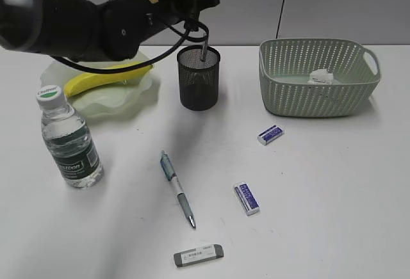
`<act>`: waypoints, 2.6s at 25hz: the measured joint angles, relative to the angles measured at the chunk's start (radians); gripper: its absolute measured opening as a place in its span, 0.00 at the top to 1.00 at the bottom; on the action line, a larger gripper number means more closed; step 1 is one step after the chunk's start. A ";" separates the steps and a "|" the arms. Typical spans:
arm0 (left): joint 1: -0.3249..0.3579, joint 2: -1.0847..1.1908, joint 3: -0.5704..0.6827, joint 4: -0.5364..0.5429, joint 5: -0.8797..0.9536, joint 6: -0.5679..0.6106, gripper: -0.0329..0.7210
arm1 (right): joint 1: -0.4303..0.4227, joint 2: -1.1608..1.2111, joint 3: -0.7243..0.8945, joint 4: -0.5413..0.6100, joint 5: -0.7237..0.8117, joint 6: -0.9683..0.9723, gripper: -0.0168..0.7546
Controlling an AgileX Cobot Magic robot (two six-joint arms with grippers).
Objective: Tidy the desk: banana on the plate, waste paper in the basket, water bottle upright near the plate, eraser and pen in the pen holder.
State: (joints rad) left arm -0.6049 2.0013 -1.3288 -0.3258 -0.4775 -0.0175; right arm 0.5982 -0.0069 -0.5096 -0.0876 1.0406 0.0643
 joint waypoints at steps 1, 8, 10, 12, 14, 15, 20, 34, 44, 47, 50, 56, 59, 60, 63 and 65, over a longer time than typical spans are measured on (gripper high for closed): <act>-0.004 0.001 0.016 0.009 -0.041 0.000 0.87 | 0.000 0.000 0.000 0.000 0.000 0.000 0.67; -0.005 0.052 0.055 0.067 -0.087 0.000 0.87 | 0.000 0.000 0.000 0.000 0.000 0.000 0.67; -0.005 0.064 0.055 0.074 -0.091 0.000 0.87 | 0.000 0.000 0.000 0.000 0.000 0.000 0.67; -0.005 0.080 0.054 0.076 -0.099 0.000 0.87 | 0.000 0.000 0.000 0.000 0.000 0.000 0.67; -0.005 0.099 0.054 0.076 -0.114 0.000 0.87 | 0.000 0.000 0.000 0.000 0.000 0.000 0.67; -0.005 0.109 0.054 0.077 -0.121 0.000 0.87 | 0.000 0.000 0.000 0.000 0.000 0.000 0.67; -0.005 0.134 0.054 0.077 -0.143 0.000 0.87 | 0.000 0.000 0.000 0.000 0.000 0.000 0.67; -0.005 0.134 0.054 0.077 -0.143 0.000 0.57 | 0.000 0.000 0.000 0.000 0.000 0.000 0.67; -0.002 -0.087 0.055 0.106 0.058 0.005 0.57 | 0.000 0.000 0.000 0.000 0.000 0.000 0.67; 0.014 -0.220 0.055 0.219 0.313 0.008 0.57 | 0.000 0.000 0.000 0.000 0.000 0.000 0.67; 0.025 -0.359 0.055 0.326 0.591 0.011 0.57 | 0.000 0.000 0.000 0.000 0.000 0.000 0.67; 0.027 -0.649 0.055 0.413 1.135 0.017 0.57 | 0.000 0.000 0.000 0.000 0.000 0.000 0.67; 0.027 -0.786 0.060 0.405 1.341 0.012 0.57 | 0.000 0.000 0.000 0.000 0.000 0.000 0.67; 0.027 -0.834 0.074 0.401 1.383 0.010 0.57 | 0.000 0.000 0.000 0.000 0.000 0.000 0.67; 0.027 -0.975 0.160 0.395 1.484 -0.019 0.57 | 0.000 0.000 0.000 0.000 0.000 0.000 0.67; 0.027 -1.094 0.262 0.391 1.513 -0.042 0.57 | 0.000 0.000 0.000 0.000 0.000 0.000 0.67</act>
State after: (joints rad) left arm -0.5780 0.9070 -1.0670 0.0655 1.0355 -0.0590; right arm 0.5982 -0.0069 -0.5096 -0.0876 1.0406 0.0643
